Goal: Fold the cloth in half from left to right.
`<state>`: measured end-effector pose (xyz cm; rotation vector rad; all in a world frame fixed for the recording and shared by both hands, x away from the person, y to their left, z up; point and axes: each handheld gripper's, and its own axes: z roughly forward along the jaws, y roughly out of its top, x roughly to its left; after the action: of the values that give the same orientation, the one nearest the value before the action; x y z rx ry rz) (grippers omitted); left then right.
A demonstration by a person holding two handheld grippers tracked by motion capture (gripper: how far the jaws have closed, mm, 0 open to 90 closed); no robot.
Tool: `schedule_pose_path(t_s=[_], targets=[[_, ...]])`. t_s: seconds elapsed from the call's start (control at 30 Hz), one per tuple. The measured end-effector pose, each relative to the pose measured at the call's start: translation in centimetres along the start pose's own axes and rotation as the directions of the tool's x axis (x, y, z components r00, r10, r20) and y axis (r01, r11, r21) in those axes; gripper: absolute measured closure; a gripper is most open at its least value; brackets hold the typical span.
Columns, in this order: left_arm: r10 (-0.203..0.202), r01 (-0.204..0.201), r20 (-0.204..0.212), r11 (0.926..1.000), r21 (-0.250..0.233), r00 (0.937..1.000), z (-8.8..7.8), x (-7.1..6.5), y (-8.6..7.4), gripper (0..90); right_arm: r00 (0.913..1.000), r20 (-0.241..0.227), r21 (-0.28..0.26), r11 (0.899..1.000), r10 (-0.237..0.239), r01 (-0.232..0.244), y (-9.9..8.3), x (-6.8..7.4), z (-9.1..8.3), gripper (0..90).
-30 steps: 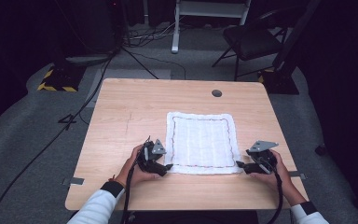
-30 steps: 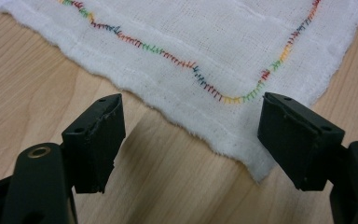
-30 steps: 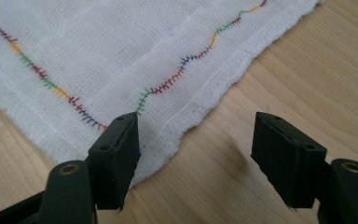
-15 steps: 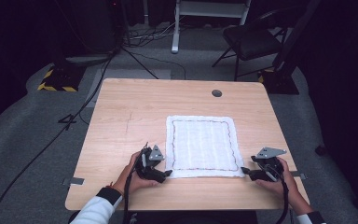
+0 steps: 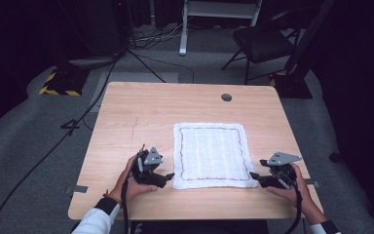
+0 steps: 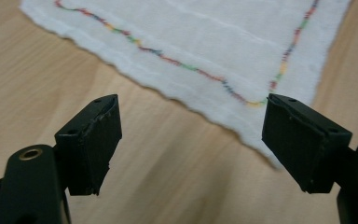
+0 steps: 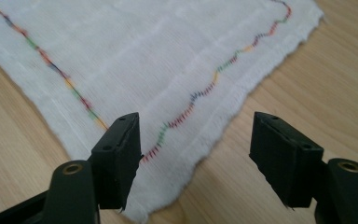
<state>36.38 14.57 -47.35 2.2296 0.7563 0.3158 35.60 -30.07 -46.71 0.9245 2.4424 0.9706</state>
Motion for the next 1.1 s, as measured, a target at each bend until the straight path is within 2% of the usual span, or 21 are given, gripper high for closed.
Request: schedule_pose_path(t_s=[0.07, 0.2, 0.27, 0.33, 0.37, 0.43, 0.47, 0.5, 0.53, 0.57, 0.6, 0.67, 0.7, 0.73, 0.77, 0.8, 0.83, 0.87, 0.93, 1.0, 1.1], targets=[[-0.025, 0.025, -0.005, 0.9997, -0.004, 0.9997, 0.4, 1.5, 0.6, 19.7, 0.9994, -0.024, -0.019, 1.0, -0.025, 0.025, 1.2, 0.8, 0.5, 34.2], [-0.028, 0.029, -0.033, 0.9996, 0.006, 0.999, 1.2, 2.8, 1.6, 19.6, 0.9963, -0.056, -0.037, 0.997, -0.065, 0.063, 2.5, 1.8, 1.4, 34.9], [-0.039, 0.039, -0.05, 0.9992, 0.006, 0.998, 2.1, 3.8, 2.3, 19.6, 0.9882, -0.103, -0.065, 0.992, -0.113, 0.107, 4.4, 3.4, 2.6, 36.1], [-0.043, 0.043, -0.075, 0.9991, 0.0, 0.9963, 2.7, 4.5, 3.0, 20.3, 0.9853, -0.113, -0.072, 0.99, -0.128, 0.12, 4.8, 3.8, 2.9, 36.6], [-0.049, 0.05, -0.078, 0.9988, 0.004, 0.9957, 3.2, 5.0, 3.5, 20.9, 0.9756, -0.146, -0.094, 0.984, -0.164, 0.151, 6.0, 5.2, 3.9, 39.1], [-0.05, 0.05, -0.089, 0.9987, -0.002, 0.9947, 4.3, 6.0, 4.6, 21.0, 0.9653, -0.182, -0.108, 0.979, -0.188, 0.17, 6.8, 6.2, 4.8, 40.4], [-0.05, 0.05, -0.089, 0.9987, -0.002, 0.9947, 4.3, 6.0, 4.6, 21.1, 0.9653, -0.182, -0.108, 0.979, -0.188, 0.17, 6.8, 6.2, 4.8, 40.4], [-0.053, 0.053, -0.099, 0.9986, -0.004, 0.9936, 5.2, 6.8, 5.6, 21.1, 0.9527, -0.216, -0.109, 0.975, -0.214, 0.195, 7.6, 7.3, 5.8, 41.4], [-0.053, 0.053, -0.099, 0.9986, -0.004, 0.9936, 5.2, 6.8, 5.6, 21.4, 0.9527, -0.216, -0.109, 0.975, -0.214, 0.195, 7.6, 7.3, 5.8, 41.4], [-0.092, 0.09, -0.089, 0.9956, -0.026, 0.9917, 6.1, 7.7, 6.6, 21.7, 0.9396, -0.242, -0.112, 0.969, -0.242, 0.221, 8.2, 8.5, 6.8, 42.0], [-0.104, 0.102, -0.089, 0.9943, -0.03, 0.9906, 6.6, 8.1, 7.0, 21.9, 0.935, -0.256, -0.11, 0.968, -0.246, 0.225, 8.6, 9.1, 7.2, 42.4], [-0.109, 0.107, -0.099, 0.994, -0.026, 0.9891, 7.2, 8.3, 7.4, 21.9, 0.9297, -0.265, -0.112, 0.966, -0.255, 0.233, 8.9, 9.7, 7.6, 42.8], [-0.109, 0.108, -0.109, 0.994, -0.018, 0.988, 7.8, 8.5, 7.7, 21.9, 0.9164, -0.289, -0.119, 0.96, -0.277, 0.253, 9.5, 10.8, 8.2, 43.9], [-0.107, 0.107, -0.122, 0.9942, -0.009, 0.9868, 8.4, 8.7, 7.9, 21.9, 0.9164, -0.289, -0.119, 0.96, -0.277, 0.253, 9.5, 10.8, 8.2, 43.9], [-0.113, 0.114, -0.154, 0.9935, 0.0, 0.9816, 9.4, 9.0, 8.1, 22.3, 0.9039, -0.31, -0.131, 0.955, -0.295, 0.267, 10.0, 11.8, 8.7, 45.1], [-0.121, 0.121, -0.156, 0.9926, -0.006, 0.9804, 9.7, 9.2, 8.0, 22.8, 0.8974, -0.319, -0.133, 0.952, -0.305, 0.276, 10.2, 12.2, 9.0, 45.3], [-0.121, 0.121, -0.156, 0.9926, -0.006, 0.9804, 9.7, 9.2, 8.0, 22.8, 0.8974, -0.319, -0.133, 0.952, -0.305, 0.276, 10.2, 12.2, 9.0, 45.3], [-0.162, 0.161, -0.144, 0.9868, -0.02, 0.9762, 10.5, 9.5, 7.9, 22.8, 0.8874, -0.332, -0.13, 0.947, -0.319, 0.292, 10.4, 13.1, 9.6, 45.5], [-0.175, 0.177, -0.156, 0.9842, 0.001, 0.9721, 11.1, 9.8, 7.8, 22.4, 0.8758, -0.347, -0.132, 0.942, -0.335, 0.309, 10.5, 14.0, 10.2, 45.5], [-0.18, 0.187, -0.159, 0.9819, 0.029, 0.9708, 11.7, 10.1, 7.7, 21.9, 0.8688, -0.358, -0.124, 0.94, -0.341, 0.318, 10.6, 14.7, 10.8, 45.5], [-0.21, 0.214, -0.152, 0.9766, 0.014, 0.9658, 11.9, 10.5, 7.6, 19.4, 0.8649, -0.361, -0.107, 0.937, -0.349, 0.334, 10.7, 15.6, 11.8, 45.5]])
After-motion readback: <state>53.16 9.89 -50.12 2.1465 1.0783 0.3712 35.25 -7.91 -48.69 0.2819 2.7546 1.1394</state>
